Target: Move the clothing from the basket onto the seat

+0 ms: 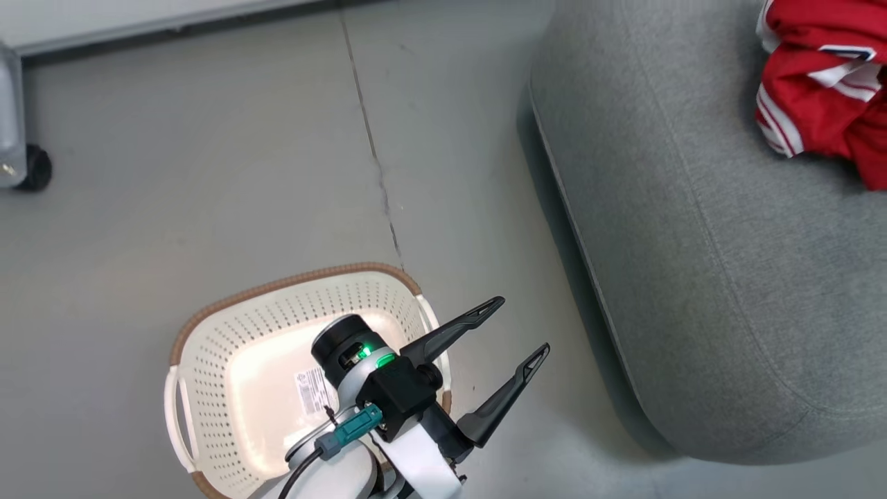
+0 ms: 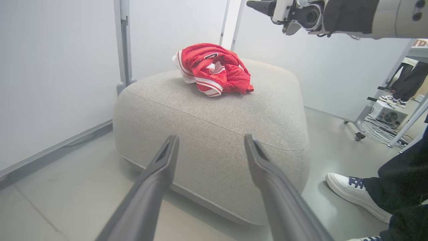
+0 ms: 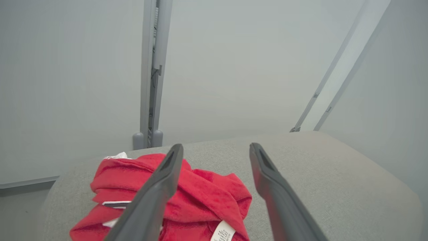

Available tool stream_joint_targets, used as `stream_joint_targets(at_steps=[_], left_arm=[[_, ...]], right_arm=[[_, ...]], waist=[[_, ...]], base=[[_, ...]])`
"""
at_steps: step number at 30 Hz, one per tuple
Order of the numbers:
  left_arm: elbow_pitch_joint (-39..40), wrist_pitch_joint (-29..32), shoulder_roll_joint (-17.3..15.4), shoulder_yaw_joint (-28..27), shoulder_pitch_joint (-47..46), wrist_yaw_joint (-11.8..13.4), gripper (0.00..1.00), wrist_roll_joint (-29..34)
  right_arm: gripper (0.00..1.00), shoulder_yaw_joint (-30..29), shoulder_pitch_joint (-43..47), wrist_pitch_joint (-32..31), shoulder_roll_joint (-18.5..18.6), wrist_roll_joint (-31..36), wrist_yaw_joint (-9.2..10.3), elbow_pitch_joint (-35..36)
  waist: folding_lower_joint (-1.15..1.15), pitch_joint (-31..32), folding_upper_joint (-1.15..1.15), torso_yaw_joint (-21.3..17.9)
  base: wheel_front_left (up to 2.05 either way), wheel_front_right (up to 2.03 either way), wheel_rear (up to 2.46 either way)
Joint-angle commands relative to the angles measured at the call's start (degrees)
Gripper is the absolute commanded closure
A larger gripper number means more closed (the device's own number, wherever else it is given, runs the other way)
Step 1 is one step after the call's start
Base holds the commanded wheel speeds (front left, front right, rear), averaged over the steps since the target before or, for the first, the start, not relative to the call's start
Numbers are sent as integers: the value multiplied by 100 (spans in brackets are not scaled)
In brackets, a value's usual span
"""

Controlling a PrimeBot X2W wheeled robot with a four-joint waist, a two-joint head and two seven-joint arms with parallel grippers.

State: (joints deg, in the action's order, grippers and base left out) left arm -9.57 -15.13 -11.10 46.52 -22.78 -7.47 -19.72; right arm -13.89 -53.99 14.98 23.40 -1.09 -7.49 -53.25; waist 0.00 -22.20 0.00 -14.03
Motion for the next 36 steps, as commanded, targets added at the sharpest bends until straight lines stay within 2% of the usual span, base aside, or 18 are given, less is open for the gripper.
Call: stream_joint_targets(at_steps=[1,8,10,13,20,24,27,29,33,36], left_arm=[[-9,-2,26,-48,84,-2,0,22],[-8,-2,253,-505,451,-2,0,66],[10,-2,325,-636,572,-2,0,71],[71,-3,409,-840,761,-2,0,83],[146,-3,586,-1433,1196,-2,0,218],[202,-3,665,-1901,1415,-2,0,412],[303,-3,728,-2363,1591,27,0,803],[390,-2,755,-2675,1731,100,0,891],[458,-2,799,-3143,1965,194,0,1003],[373,-3,807,-3440,2074,246,0,840]], right_arm=[[0,36,127,28,21,-110,-2,106],[0,652,909,26,-13,-911,-2,1523],[0,883,1239,27,-159,-1358,-2,1878],[0,1227,1654,28,-36,-1853,-2,2535],[0,1743,2794,27,-96,-2427,-2,3936],[0,1899,3379,27,-268,-2258,-2,4478],[0,1924,3805,28,-395,-1839,-2,4845],[0,1939,4130,28,-620,-1648,-2,5008],[0,1903,4642,27,-952,-1289,-2,5152],[0,1837,4917,27,-1230,-1096,-2,5127]], waist=[[0,311,0,42],[0,922,0,310],[0,1099,0,422],[0,1348,0,603],[0,1782,0,1075],[0,1945,0,1349],[0,2074,0,1553],[0,2135,0,1674],[0,2214,0,1877],[0,2231,0,1993]], base=[[0,0,0],[0,0,0],[0,0,0],[0,0,0],[0,0,0],[0,0,0],[0,0,0],[0,0,0],[0,0,0],[0,0,0]])
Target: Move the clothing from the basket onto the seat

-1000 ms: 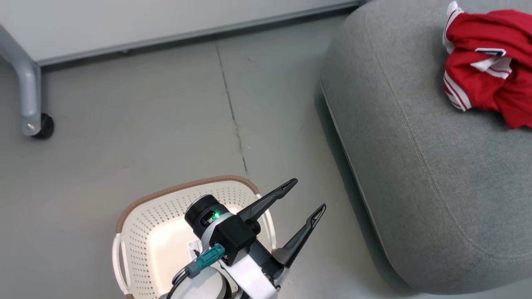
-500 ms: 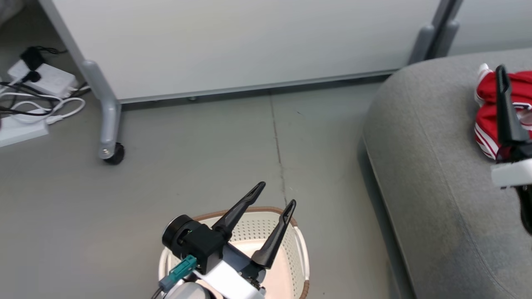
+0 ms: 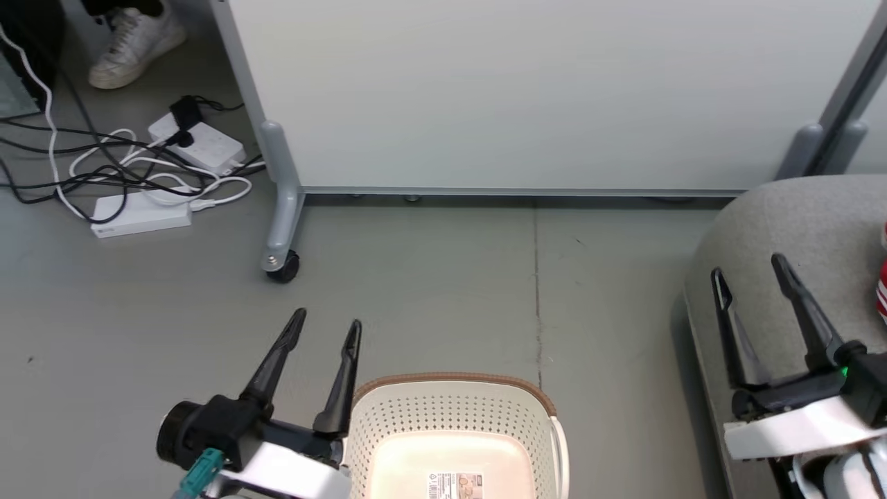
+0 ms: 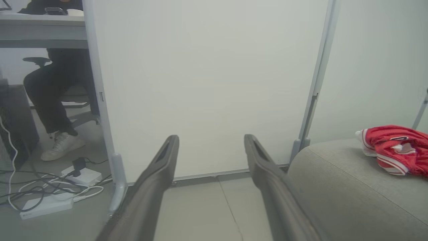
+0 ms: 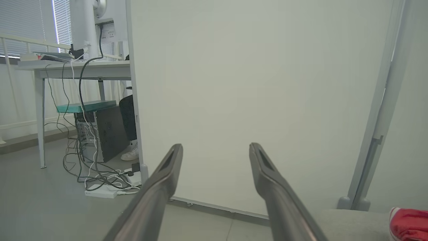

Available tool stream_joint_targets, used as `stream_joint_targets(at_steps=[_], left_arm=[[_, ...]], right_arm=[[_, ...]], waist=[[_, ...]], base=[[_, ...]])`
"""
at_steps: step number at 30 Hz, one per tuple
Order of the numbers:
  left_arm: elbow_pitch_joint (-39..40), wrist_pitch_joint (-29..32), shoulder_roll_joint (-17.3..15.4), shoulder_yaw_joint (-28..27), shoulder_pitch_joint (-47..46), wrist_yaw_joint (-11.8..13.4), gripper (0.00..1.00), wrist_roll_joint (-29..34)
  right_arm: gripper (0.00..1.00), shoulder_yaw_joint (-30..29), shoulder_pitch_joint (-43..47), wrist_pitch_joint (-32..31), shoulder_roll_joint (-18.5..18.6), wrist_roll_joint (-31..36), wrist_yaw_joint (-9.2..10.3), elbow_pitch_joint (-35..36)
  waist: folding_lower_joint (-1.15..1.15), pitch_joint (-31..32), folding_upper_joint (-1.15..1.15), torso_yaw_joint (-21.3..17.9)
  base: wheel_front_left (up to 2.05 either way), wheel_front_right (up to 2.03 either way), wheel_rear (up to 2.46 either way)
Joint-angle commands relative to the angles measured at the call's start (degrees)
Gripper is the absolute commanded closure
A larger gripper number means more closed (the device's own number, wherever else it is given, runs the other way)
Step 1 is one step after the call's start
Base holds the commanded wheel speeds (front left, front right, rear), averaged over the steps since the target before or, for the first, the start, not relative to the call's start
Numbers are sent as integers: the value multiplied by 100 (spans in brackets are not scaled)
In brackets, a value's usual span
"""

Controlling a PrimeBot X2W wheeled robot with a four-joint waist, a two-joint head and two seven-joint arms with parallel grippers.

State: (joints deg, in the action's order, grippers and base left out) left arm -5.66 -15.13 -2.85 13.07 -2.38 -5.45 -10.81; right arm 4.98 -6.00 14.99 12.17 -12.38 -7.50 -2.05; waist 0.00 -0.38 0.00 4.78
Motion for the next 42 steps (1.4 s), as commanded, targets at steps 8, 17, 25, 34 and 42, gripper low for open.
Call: stream_joint_targets(at_steps=[8,17,25,34,42], left_arm=[[-308,-3,-16,-402,184,44,0,-21],[-451,-3,-14,-440,329,106,0,5],[-456,-3,-14,-418,351,155,0,-19],[-547,-3,-14,-393,319,93,0,-137],[-560,-3,-14,-388,311,60,0,-207]], right_arm=[[0,-279,466,26,-604,332,0,-18],[0,-557,662,26,-882,521,0,-220],[0,-729,644,26,-918,396,0,-538],[0,-726,620,26,-918,246,0,-595],[0,-769,601,26,-917,71,0,-627]], waist=[[0,45,0,255],[0,16,0,173],[0,-17,0,95],[0,-40,0,72],[0,-53,0,73]], base=[[0,0,0],[0,0,0],[0,0,0],[0,0,0],[0,0,0]])
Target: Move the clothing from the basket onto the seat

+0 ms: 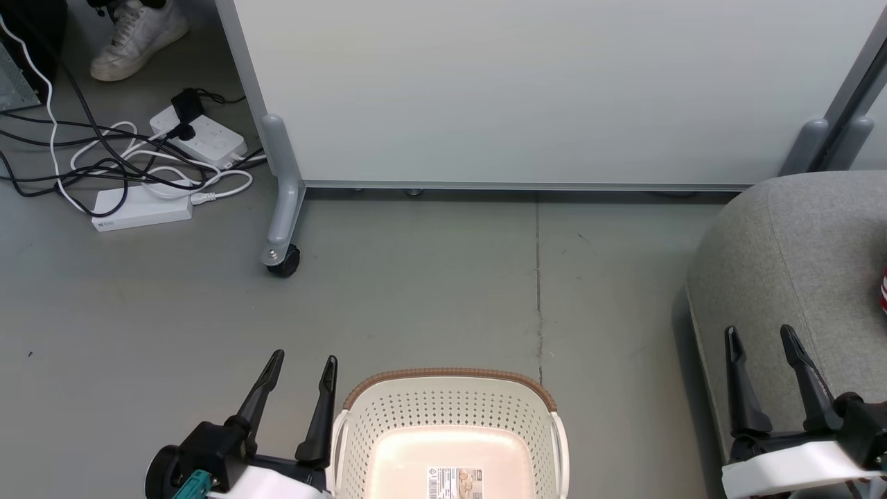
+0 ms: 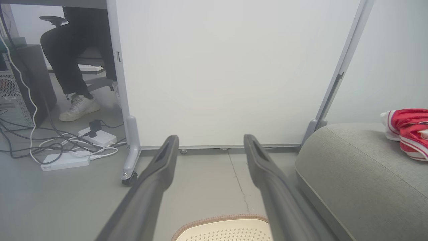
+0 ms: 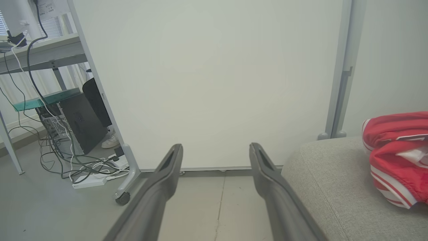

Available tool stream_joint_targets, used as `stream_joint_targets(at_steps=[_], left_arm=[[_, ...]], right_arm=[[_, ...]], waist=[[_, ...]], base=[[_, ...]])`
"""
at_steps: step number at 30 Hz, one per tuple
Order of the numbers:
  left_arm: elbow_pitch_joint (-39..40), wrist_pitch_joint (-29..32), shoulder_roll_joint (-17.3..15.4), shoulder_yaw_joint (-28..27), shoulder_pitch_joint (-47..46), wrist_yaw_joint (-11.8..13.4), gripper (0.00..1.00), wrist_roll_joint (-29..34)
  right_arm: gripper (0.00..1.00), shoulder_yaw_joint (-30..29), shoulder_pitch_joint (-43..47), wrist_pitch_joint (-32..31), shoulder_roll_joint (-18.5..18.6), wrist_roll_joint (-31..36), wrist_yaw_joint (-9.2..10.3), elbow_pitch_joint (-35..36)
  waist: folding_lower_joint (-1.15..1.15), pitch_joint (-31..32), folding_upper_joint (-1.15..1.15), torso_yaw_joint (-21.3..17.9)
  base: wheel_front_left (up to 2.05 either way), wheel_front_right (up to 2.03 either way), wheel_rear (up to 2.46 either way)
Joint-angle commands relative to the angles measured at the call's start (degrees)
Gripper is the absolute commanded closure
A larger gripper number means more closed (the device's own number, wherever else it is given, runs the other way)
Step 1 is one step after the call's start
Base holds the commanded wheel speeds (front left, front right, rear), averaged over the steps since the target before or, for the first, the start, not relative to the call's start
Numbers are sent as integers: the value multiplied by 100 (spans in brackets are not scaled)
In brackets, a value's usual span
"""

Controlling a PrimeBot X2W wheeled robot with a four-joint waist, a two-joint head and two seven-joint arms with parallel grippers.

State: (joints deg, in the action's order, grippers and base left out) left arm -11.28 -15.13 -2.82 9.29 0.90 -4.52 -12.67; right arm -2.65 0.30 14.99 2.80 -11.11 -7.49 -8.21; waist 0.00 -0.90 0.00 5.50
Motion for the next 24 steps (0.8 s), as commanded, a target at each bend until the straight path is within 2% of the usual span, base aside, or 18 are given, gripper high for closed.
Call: stream_joint_targets(at_steps=[1,15,24], left_arm=[[9,-3,-18,-12,-20,-38,0,-44],[47,-2,-17,-31,-49,-116,0,-53],[7,-2,-17,-9,-57,-63,0,-42]], right_arm=[[0,-10,-30,26,20,-63,-2,-20],[0,-17,-70,26,20,-120,-2,-62],[0,-35,-70,26,20,-109,-2,-47]], waist=[[0,-3,0,0],[0,-40,0,-11],[0,-40,0,-3]], base=[[0,0,0],[0,0,0],[0,0,0]])
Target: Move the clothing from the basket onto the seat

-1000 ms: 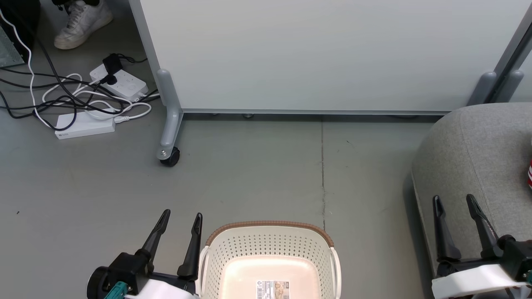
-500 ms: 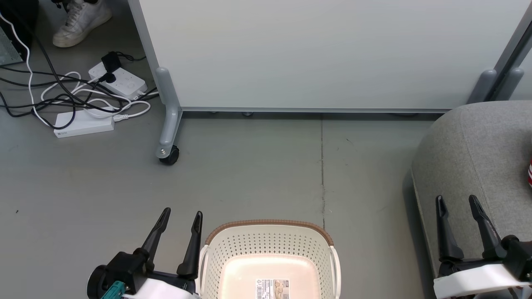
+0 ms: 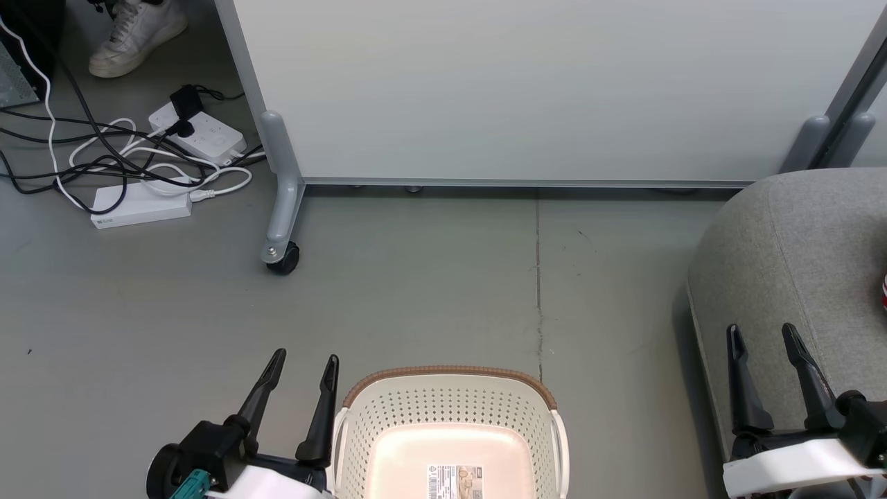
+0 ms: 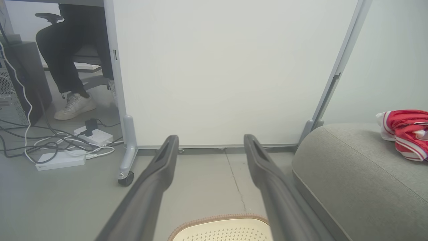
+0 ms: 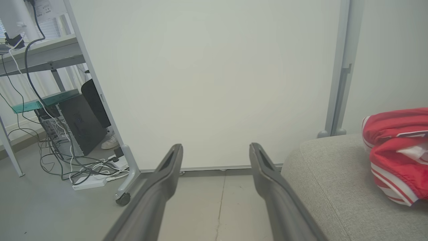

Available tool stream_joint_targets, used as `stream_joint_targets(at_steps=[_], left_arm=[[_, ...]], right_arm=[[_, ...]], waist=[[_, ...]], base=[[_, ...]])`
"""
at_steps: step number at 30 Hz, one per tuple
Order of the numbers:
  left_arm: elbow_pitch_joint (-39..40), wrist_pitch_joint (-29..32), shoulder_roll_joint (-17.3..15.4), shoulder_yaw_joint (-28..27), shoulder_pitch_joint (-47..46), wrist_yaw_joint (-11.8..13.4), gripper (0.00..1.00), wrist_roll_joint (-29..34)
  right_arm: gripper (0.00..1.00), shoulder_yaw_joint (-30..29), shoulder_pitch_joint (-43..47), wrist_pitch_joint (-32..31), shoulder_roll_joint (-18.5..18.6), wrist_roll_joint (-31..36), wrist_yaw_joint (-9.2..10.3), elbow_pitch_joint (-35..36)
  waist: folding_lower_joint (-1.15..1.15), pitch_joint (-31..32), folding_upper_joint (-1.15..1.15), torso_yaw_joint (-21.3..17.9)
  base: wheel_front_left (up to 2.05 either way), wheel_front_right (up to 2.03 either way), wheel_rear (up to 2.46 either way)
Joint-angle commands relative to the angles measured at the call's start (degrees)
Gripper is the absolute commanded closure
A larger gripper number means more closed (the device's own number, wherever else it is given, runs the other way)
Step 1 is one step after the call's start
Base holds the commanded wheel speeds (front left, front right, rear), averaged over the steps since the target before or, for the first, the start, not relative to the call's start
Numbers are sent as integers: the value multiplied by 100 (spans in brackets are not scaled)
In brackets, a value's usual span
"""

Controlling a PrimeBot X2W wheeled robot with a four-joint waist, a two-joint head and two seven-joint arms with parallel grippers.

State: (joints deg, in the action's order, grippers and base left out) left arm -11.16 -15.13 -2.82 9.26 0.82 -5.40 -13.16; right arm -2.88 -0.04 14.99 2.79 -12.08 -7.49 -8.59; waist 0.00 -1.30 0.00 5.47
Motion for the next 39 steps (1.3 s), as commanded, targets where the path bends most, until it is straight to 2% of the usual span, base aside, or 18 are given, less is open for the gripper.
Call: stream_joint_targets(at_steps=[1,13,14,19,39], left_arm=[[-6,-2,-17,-4,-51,28,0,3],[2,-2,-17,-22,-104,34,0,-11],[-9,0,0,-3,-15,18,100,-2],[-191,20,14,11,117,17,100,-95],[-52,462,-136,-318,15,6,100,-2179]], right_arm=[[0,-12,-36,26,21,-13,-2,-6],[0,-15,-60,26,21,-9,-2,-15],[100,-5,-42,0,0,1,0,0],[100,2,78,-40,-77,-87,0,-200],[100,23,-88,-500,-51,-2057,0,-247]], waist=[[0,-3,0,-3],[0,-41,0,-26],[0,-41,0,-26],[0,-42,0,-29],[0,-15,0,-109]], base=[[0,0,0],[0,0,0],[0,0,0],[0,0,0],[0,0,0]])
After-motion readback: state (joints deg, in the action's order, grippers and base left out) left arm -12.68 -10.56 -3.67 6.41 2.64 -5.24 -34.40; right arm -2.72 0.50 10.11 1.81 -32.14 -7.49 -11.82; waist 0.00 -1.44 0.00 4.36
